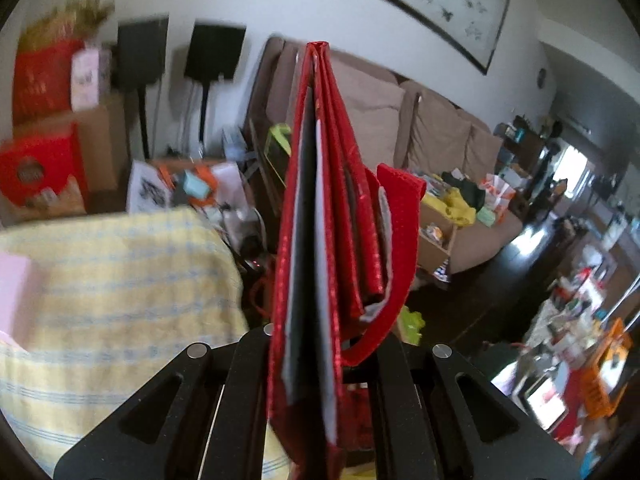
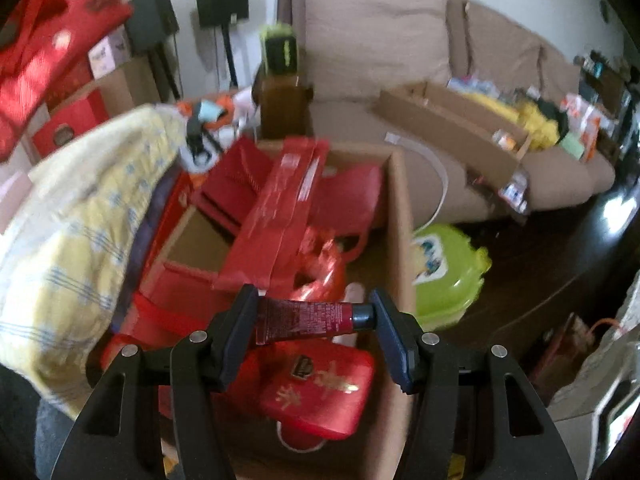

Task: Organize objects
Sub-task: 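Lower the red tote bag into the box with the left gripper while right lowers the tube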

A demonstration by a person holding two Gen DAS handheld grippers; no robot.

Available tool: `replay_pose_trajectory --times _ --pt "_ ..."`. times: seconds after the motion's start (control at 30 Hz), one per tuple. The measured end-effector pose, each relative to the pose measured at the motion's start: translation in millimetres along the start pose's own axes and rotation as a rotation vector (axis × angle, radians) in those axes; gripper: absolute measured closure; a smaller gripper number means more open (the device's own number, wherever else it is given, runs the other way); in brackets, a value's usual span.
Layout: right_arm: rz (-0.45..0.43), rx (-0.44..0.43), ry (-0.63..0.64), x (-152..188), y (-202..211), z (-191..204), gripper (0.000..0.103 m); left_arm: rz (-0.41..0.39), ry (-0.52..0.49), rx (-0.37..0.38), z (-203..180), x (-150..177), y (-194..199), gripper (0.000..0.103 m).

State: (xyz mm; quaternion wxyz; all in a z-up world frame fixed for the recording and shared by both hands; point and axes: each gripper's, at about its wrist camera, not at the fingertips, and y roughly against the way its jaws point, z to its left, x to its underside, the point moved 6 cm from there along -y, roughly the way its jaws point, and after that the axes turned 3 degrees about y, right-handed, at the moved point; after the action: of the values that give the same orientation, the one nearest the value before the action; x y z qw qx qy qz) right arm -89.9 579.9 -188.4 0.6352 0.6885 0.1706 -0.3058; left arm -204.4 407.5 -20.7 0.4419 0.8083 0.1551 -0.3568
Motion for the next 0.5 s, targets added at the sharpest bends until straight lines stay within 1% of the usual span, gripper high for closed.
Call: replay_pose_trajectory --times 0.03,0.13,0.23,0.37,0.43,0.5 --pt "0.021 0.001 0.003 3 -12 1 0.044 0.016 0.021 0.009 0 2 -12 0.097" --pt "0.053 0.005 0.006 4 -26 2 0.044 0.053 0.037 0.006 0 8 -37 0.097" --pt "0.051 0.003 -0.004 1 -30 -3 0.044 0.087 0.017 -0.009 -4 21 -58 0.097" --pt "0.073 0.01 -0.009 3 -35 -9 0.044 0.125 -0.006 -0.025 -9 31 -85 0.097" --pt "0.075 0.024 -0.001 3 -36 -11 0.044 0.156 0.002 -0.022 -11 37 -99 0.097" --pt "0.076 0.018 -0.015 3 -37 -14 0.044 0.166 -0.003 -0.024 -15 40 -110 0.097"
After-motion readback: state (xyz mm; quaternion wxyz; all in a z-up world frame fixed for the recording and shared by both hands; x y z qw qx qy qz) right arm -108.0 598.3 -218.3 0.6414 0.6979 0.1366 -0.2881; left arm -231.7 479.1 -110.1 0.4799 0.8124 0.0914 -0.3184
